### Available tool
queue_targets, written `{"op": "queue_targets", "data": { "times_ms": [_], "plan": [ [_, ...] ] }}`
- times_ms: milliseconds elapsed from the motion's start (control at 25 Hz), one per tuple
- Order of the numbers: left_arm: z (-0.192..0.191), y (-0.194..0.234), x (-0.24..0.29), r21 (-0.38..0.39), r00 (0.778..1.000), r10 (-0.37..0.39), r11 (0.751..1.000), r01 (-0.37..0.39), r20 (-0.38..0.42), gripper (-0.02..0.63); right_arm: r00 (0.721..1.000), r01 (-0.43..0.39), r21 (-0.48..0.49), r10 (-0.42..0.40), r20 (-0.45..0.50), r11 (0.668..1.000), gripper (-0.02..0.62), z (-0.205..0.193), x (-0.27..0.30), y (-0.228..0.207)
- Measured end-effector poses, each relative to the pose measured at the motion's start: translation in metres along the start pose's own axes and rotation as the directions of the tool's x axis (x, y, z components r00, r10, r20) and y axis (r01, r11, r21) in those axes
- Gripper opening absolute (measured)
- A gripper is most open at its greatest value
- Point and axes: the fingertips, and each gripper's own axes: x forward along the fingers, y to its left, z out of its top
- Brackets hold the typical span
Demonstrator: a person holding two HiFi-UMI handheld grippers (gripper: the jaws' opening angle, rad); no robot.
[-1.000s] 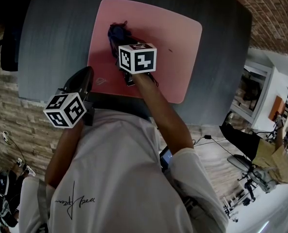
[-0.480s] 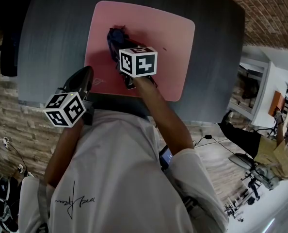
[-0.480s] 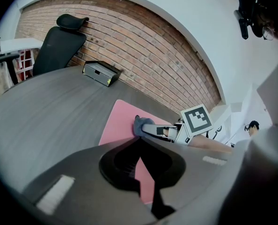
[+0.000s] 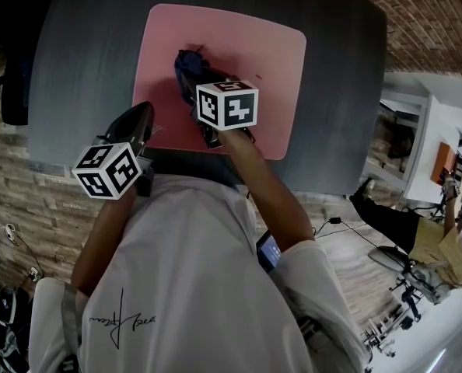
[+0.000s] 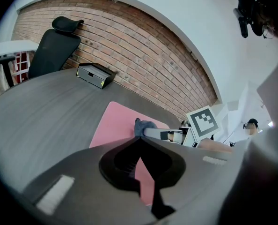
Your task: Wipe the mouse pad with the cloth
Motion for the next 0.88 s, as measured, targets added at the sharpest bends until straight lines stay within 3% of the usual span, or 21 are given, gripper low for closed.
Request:
{"op": "queue_targets", "data": {
  "times_ms": [880],
  "plan": [
    [0.005,-0.061,0.019,0.062,0.995,-0.097,0.993,0.097,0.0,0.011,0.997,-0.063,-0.048,0.065,0.048,0.997,0.101,-0.006,-0.082,0.012]
  ]
}}
